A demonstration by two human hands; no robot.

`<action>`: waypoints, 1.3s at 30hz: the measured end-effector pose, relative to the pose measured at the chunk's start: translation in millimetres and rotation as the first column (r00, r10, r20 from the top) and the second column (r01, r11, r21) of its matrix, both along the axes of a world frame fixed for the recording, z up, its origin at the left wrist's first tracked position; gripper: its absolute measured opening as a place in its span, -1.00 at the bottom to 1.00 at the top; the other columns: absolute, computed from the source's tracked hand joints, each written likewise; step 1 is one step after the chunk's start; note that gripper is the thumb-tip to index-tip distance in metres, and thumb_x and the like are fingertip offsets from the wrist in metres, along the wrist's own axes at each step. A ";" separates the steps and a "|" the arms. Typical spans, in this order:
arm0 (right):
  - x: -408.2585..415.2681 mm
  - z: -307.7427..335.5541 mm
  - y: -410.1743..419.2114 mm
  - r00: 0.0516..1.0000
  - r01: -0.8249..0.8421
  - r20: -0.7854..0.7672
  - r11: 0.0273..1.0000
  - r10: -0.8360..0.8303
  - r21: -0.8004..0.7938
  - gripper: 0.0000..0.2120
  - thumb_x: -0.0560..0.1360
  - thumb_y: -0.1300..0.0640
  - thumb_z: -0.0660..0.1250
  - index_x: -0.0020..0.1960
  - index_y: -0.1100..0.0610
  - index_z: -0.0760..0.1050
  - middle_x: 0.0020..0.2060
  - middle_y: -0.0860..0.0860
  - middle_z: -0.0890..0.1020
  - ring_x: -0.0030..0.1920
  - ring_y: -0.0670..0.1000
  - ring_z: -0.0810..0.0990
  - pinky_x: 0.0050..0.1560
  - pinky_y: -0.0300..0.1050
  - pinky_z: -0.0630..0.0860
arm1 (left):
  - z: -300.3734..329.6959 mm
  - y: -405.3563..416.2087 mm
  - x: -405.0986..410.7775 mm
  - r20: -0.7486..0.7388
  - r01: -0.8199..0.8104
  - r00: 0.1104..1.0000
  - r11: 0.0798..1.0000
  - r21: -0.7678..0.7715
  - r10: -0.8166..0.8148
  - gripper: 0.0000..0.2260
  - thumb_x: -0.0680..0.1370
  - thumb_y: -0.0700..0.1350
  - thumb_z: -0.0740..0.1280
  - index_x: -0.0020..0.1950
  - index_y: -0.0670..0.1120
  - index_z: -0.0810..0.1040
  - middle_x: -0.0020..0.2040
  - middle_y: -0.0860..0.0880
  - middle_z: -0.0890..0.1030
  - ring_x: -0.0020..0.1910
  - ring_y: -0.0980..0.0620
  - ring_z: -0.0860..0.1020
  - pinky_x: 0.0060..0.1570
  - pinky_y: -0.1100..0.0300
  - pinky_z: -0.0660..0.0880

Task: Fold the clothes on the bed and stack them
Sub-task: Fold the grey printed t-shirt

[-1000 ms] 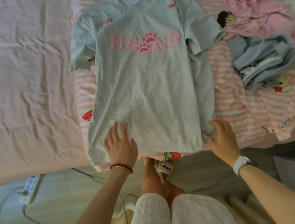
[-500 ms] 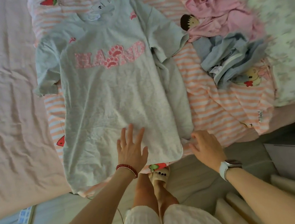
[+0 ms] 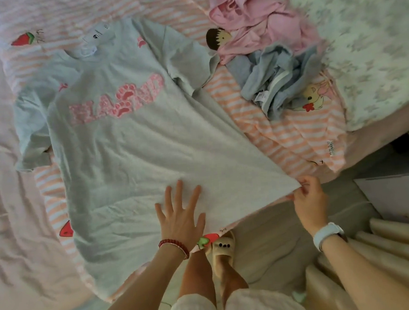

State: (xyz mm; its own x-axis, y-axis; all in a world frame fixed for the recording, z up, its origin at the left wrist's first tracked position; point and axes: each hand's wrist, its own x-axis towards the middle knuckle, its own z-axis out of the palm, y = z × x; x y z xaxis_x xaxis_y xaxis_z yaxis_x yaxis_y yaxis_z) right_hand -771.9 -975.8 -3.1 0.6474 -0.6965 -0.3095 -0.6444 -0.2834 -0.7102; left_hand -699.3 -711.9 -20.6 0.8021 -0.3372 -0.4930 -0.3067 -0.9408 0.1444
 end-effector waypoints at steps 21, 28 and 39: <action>144.0 17.0 47.7 0.886 -0.457 -0.025 0.864 0.463 -0.210 -0.67 0.58 0.28 0.09 0.33 0.25 0.34 0.27 0.18 0.44 0.29 0.14 0.38 0.24 -0.01 0.38 | 23.3 3.4 98.5 0.059 0.015 0.998 0.991 -0.134 -0.007 -0.69 0.58 0.00 0.16 0.31 0.04 0.42 0.36 0.02 0.38 0.37 0.01 0.27 0.35 0.07 0.14; 271.3 27.2 56.2 0.959 -0.277 0.070 0.961 0.276 0.009 -0.78 0.57 0.27 0.10 -0.21 0.14 0.41 -0.27 -0.04 0.43 -0.19 0.01 0.40 -0.11 -0.06 0.33 | 29.0 13.5 217.5 0.064 -0.107 0.990 0.964 -0.244 0.126 -0.65 0.59 -0.03 0.16 0.38 -0.03 0.36 0.38 -0.03 0.37 0.37 -0.04 0.29 0.33 0.02 0.26; 389.2 5.5 17.8 0.769 -0.613 -0.538 0.636 0.345 -0.469 -0.65 0.52 -0.03 0.21 0.17 0.19 0.43 0.19 0.14 0.42 0.22 0.16 0.33 0.13 0.03 0.31 | 18.6 -26.5 344.9 0.078 -0.060 0.993 0.938 -0.340 0.092 -0.58 0.58 -0.02 0.16 0.44 -0.01 0.25 0.46 -0.03 0.23 0.43 -0.06 0.18 0.33 0.01 0.25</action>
State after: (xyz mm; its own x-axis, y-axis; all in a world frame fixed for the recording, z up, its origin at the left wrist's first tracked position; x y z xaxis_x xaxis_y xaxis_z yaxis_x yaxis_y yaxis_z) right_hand -382.7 -958.0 2.5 0.8694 -0.4328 -0.2385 -0.4495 -0.8931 -0.0180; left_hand -354.4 -738.4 -2.0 0.8680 -0.4069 -0.2848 -0.2628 -0.8628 0.4318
